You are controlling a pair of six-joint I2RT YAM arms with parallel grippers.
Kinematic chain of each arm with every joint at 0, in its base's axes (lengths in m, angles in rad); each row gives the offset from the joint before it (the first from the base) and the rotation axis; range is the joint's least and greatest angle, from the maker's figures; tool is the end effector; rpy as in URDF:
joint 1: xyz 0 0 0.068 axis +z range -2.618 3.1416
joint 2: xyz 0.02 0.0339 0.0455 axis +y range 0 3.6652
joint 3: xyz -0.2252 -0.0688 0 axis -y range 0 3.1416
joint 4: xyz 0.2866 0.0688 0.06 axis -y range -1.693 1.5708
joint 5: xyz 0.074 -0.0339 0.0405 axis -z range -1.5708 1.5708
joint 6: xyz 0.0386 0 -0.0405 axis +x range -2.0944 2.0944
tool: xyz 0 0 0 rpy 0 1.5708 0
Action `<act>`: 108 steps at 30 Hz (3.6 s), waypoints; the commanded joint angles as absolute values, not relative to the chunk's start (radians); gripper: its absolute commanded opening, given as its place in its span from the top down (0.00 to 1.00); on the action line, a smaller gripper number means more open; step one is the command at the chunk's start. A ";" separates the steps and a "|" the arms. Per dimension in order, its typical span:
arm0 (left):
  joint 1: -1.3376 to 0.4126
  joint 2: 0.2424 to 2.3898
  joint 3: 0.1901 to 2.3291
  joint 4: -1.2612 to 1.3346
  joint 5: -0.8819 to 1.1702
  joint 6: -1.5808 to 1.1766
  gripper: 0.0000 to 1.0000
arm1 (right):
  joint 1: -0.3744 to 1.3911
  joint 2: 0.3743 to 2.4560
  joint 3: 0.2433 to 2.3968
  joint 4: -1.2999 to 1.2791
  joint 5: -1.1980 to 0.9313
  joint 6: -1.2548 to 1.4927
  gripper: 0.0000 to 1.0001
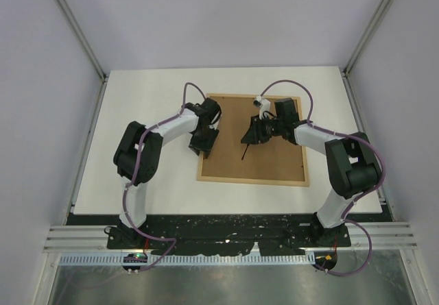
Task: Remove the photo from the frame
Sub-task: Adjust the photo frame item on the photo frame.
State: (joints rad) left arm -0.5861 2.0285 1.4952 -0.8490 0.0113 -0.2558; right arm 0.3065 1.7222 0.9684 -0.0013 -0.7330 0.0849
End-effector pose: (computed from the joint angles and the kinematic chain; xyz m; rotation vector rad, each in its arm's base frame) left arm 0.3479 -0.2315 0.1109 0.4901 2.9307 -0.1301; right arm 0.3533 0.1389 0.1133 -0.6268 2.2201 1.0481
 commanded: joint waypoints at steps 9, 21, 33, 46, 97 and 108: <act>-0.543 2.055 1.506 -0.899 0.113 -0.226 0.64 | 0.310 1.747 0.979 0.038 -0.729 0.075 0.92; -0.548 2.056 1.516 -0.928 0.123 -0.213 0.61 | 0.310 1.752 0.980 0.041 -0.713 0.077 0.92; -0.555 2.086 1.540 -0.942 0.084 -0.207 0.62 | 0.310 1.752 0.980 0.041 -0.713 0.080 0.92; -0.537 2.094 1.586 -0.937 0.129 -0.232 0.85 | 0.321 1.769 0.962 0.040 -0.713 0.066 0.92; -0.474 2.068 1.528 -0.954 0.140 -0.175 0.48 | 0.351 1.821 0.980 0.021 -0.680 0.063 0.92; -0.476 2.106 1.565 -0.945 0.147 -0.190 0.56 | 0.354 1.818 0.979 0.023 -0.686 0.063 0.92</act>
State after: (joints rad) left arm -0.4778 2.0800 1.5387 -0.9413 0.1802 -0.2012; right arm 0.3344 1.7939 0.9897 0.0975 -0.7368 0.1295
